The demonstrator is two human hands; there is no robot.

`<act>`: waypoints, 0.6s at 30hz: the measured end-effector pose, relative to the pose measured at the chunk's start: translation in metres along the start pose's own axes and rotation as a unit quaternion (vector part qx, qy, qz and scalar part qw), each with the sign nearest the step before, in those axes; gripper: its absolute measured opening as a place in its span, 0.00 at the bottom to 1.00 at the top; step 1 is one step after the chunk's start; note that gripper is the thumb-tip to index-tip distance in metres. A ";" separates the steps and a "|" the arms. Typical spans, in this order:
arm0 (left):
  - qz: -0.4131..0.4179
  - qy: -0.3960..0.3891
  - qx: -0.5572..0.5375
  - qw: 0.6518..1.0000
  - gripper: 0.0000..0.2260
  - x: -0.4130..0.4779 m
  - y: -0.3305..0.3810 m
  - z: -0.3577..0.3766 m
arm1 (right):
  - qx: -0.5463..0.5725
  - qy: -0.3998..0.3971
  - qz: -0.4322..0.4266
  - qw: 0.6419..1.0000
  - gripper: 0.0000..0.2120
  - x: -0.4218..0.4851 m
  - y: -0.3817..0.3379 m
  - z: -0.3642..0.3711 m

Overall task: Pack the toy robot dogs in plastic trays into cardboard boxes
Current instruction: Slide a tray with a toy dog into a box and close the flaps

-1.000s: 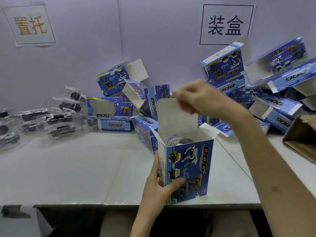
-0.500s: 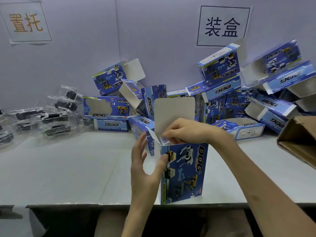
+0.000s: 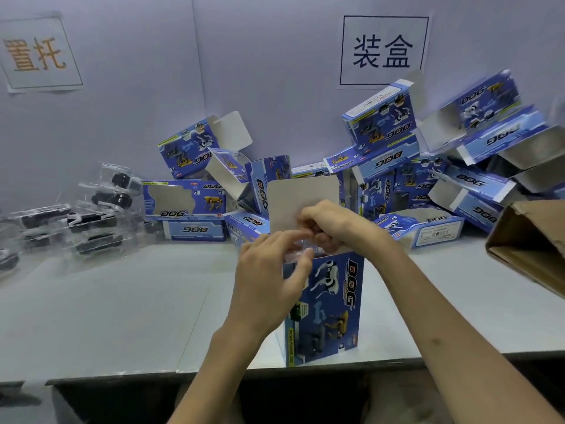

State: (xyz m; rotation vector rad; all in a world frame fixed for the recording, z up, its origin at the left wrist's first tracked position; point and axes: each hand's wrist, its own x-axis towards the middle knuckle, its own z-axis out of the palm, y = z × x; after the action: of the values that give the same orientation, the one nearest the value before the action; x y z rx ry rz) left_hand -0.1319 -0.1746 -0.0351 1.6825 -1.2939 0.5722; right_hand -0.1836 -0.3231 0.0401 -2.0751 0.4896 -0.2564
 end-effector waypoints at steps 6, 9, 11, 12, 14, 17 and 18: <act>0.066 -0.100 0.266 0.957 0.23 0.011 0.034 -0.002 | 0.161 0.231 -0.125 0.951 0.19 -0.011 0.010 -0.008; 0.078 -0.147 0.335 0.927 0.27 0.014 0.041 0.002 | 0.069 0.371 -0.172 0.910 0.09 -0.031 0.035 -0.019; 0.082 -0.172 0.363 0.912 0.32 0.017 0.048 0.006 | 0.050 0.376 -0.123 0.917 0.11 -0.046 0.052 -0.017; 0.083 -0.187 0.372 0.906 0.34 0.018 0.052 0.007 | 0.063 0.365 -0.092 0.924 0.18 -0.050 0.059 -0.014; 0.075 -0.208 0.377 0.899 0.36 0.021 0.057 0.008 | 0.089 0.351 -0.053 0.931 0.23 -0.052 0.069 -0.004; 0.054 -0.216 0.358 0.907 0.35 0.024 0.058 0.009 | 0.111 0.390 -0.086 0.910 0.15 -0.048 0.071 0.011; 0.053 -0.213 0.355 0.909 0.35 0.023 0.057 0.009 | 0.104 0.410 -0.114 0.899 0.12 -0.047 0.071 0.016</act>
State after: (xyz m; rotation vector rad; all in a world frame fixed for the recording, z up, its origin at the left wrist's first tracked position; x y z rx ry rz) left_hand -0.1784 -0.1961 0.0009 2.4489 -1.6084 0.8405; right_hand -0.2374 -0.3230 -0.0276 -1.7360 0.6712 -1.2963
